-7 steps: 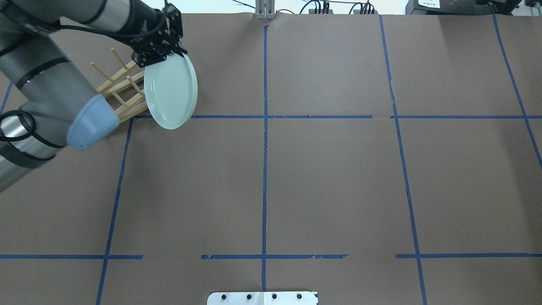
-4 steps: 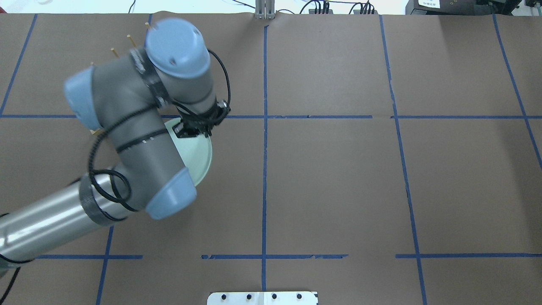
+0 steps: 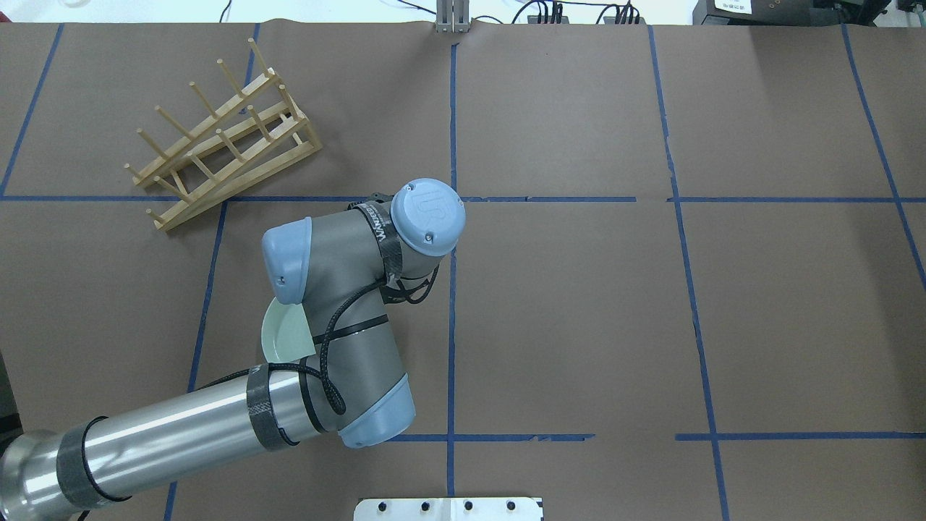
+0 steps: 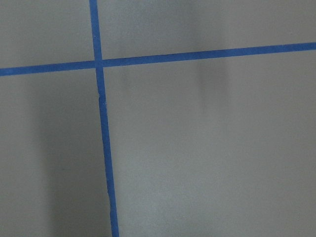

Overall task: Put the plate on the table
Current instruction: 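Carry the plate toward the robot and lower it flat onto the table, then open the left gripper and withdraw it past the rack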

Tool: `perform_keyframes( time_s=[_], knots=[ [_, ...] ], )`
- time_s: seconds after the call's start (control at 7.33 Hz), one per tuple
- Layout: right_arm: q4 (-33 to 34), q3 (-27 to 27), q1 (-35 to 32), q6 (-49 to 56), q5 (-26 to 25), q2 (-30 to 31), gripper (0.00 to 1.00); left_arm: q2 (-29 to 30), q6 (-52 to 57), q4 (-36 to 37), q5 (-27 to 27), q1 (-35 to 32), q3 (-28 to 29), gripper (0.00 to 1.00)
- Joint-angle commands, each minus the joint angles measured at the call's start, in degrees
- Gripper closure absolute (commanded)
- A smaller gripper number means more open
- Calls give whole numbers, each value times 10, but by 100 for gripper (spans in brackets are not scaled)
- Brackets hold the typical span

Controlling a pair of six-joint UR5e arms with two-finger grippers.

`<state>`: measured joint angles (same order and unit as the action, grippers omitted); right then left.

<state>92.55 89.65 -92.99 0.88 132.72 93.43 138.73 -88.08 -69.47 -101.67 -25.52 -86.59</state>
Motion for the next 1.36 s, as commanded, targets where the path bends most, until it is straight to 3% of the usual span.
perform_keyframes(
  time_s=[0.0,0.14,0.27,0.55,0.82,1.23],
  knots=[
    [0,0,0,0,0,0,0,0,2,-1,10,7,4,24],
    [0,0,0,0,0,0,0,0,2,-2,12,7,-1,1],
    [0,0,0,0,0,0,0,0,6,-2,24,0,-22,0],
    [0,0,0,0,0,0,0,-15,133,2,32,-128,-122,0],
    [0,0,0,0,0,0,0,-88,375,-2,-76,-287,-159,0],
    [0,-1,0,0,0,0,0,-275,824,-9,-232,-552,-177,0]
  ],
)
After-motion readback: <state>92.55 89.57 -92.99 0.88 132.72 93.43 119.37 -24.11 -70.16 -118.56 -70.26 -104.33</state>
